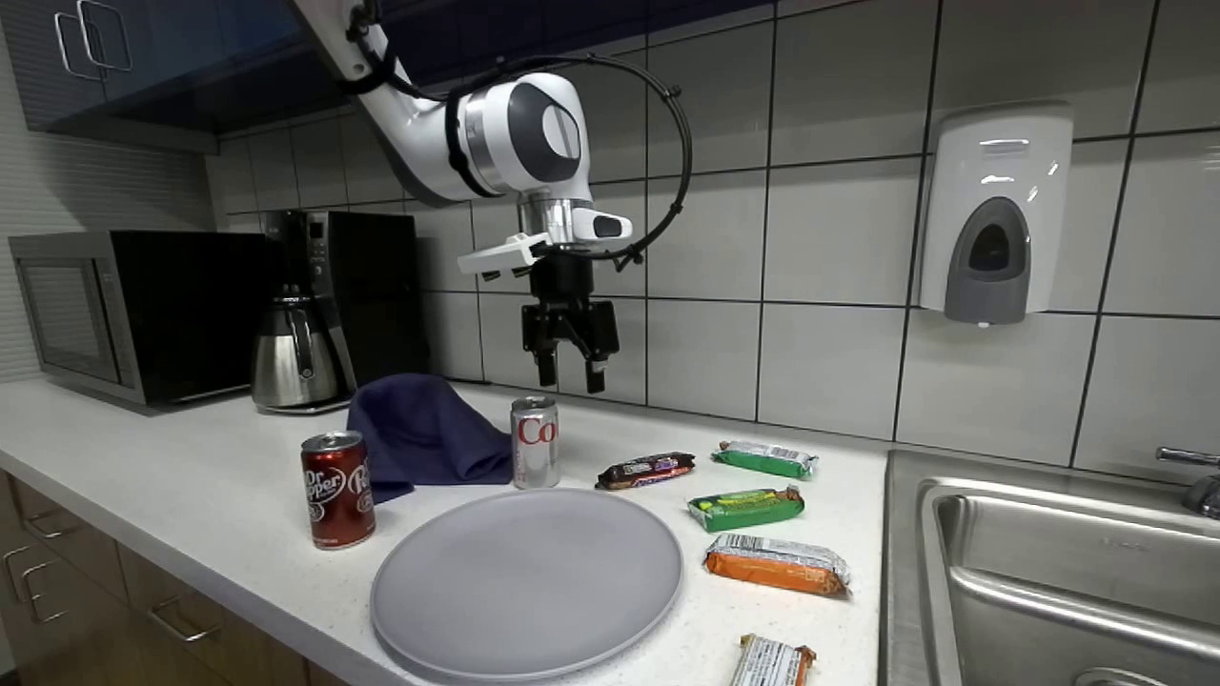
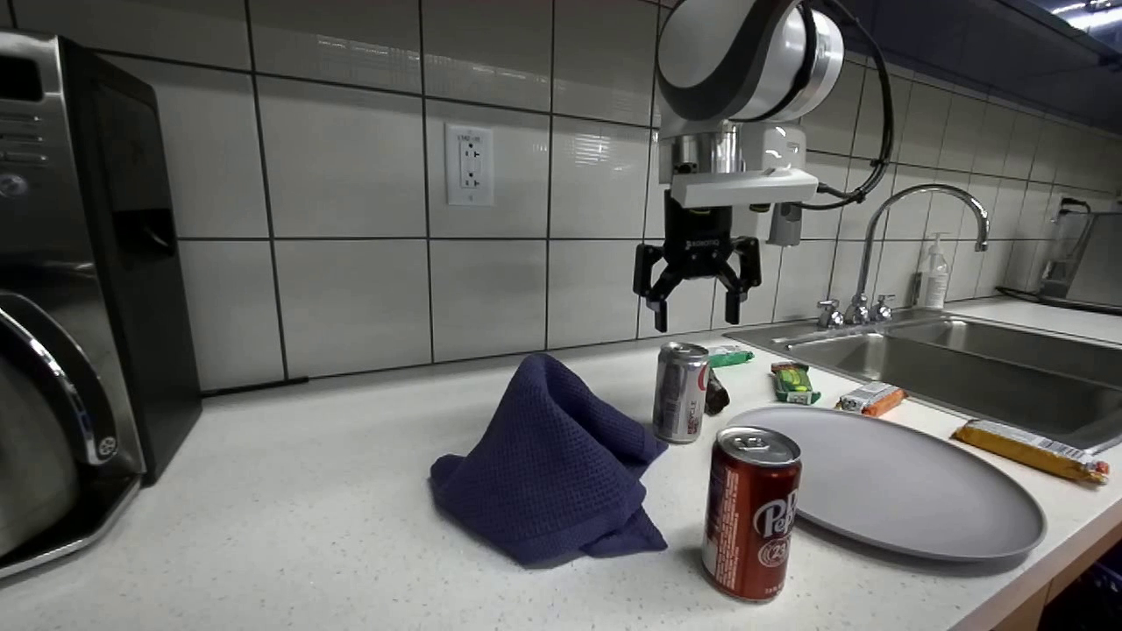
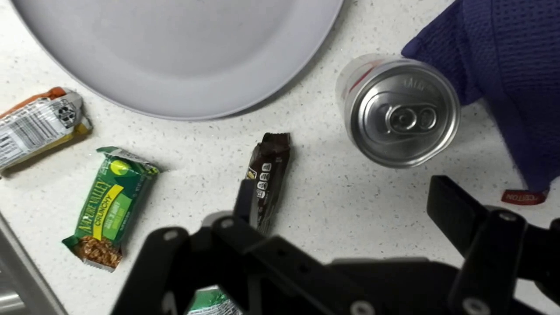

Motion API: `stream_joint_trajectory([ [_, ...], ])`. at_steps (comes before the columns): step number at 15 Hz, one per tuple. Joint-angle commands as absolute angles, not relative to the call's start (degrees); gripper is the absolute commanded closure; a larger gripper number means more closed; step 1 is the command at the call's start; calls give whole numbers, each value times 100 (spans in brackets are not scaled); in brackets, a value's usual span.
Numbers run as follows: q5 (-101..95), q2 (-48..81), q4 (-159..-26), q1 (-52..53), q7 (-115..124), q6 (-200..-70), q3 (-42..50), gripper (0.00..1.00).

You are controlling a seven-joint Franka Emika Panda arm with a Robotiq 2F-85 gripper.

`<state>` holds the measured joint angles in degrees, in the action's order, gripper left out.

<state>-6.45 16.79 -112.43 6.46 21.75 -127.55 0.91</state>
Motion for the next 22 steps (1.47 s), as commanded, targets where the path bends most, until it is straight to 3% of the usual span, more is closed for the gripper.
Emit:
stream_joint_trajectory([
  [1,-495,1924,-10943,507,2133,-12775,150,0],
  [22,-136,3080,-9890,298,2151,-12631,418,0],
])
